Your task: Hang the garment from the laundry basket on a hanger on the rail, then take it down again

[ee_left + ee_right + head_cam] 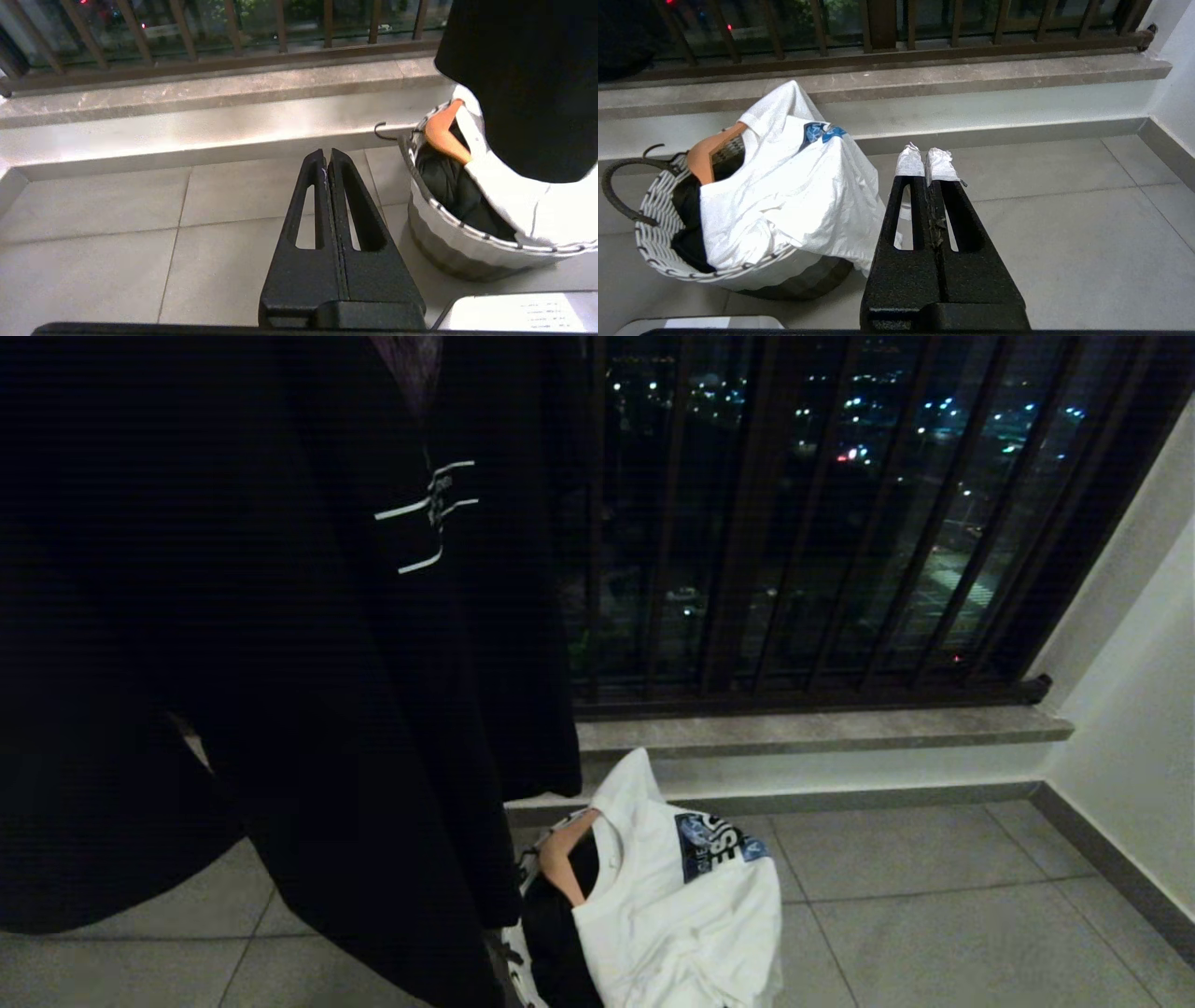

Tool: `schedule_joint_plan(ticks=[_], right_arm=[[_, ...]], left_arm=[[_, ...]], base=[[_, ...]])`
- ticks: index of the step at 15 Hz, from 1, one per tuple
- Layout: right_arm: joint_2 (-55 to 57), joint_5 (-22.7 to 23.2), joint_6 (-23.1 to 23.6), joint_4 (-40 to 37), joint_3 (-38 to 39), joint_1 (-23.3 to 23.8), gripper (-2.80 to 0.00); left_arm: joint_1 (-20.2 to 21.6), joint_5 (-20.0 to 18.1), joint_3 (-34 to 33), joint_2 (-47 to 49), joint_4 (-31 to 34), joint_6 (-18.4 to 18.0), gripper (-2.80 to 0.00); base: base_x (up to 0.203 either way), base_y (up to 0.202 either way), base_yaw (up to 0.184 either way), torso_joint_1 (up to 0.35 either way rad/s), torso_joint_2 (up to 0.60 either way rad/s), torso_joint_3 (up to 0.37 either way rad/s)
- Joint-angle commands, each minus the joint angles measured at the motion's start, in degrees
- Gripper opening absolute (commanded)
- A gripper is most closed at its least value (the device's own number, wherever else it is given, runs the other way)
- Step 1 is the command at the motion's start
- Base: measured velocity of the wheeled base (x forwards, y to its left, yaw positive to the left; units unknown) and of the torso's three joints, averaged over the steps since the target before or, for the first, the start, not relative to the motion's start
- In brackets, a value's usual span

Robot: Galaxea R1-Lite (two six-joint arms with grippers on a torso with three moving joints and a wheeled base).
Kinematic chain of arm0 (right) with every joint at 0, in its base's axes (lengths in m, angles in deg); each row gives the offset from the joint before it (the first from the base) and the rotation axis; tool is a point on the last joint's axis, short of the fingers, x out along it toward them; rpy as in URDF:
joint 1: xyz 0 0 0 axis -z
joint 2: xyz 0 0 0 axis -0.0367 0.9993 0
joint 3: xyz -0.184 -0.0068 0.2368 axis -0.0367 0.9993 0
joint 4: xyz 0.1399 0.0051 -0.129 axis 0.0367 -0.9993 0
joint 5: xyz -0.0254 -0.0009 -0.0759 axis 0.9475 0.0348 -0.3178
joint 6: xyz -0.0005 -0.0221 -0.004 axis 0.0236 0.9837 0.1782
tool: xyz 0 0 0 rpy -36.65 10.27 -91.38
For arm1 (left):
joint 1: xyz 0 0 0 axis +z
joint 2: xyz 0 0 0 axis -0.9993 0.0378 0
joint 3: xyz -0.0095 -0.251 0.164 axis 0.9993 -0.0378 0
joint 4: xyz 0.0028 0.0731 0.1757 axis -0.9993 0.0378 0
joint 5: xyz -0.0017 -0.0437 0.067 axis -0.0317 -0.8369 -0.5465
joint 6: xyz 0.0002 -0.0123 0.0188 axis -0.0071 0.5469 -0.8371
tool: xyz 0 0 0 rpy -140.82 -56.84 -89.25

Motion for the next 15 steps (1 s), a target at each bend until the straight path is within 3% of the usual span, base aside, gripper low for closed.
schedule_joint_plan(ticks=[1,15], right_arm=[[0.1,0.0,0.0,0.1,0.0,0.0,-2.8],[0.1,0.0,0.0,0.1,0.0,0.0,-2.8]], left_arm=[[0.0,0.0,-0.1,-0.1,-0.1,0.0,-2.8],[-0.1,0.0,-0.1,-0.1,-0.1,0.0,-2.8]], base=[[0.0,0.0,0.0,-0.054,0.14,0.095],[0.0,0.0,0.0,-0.003,0.01,0.006]])
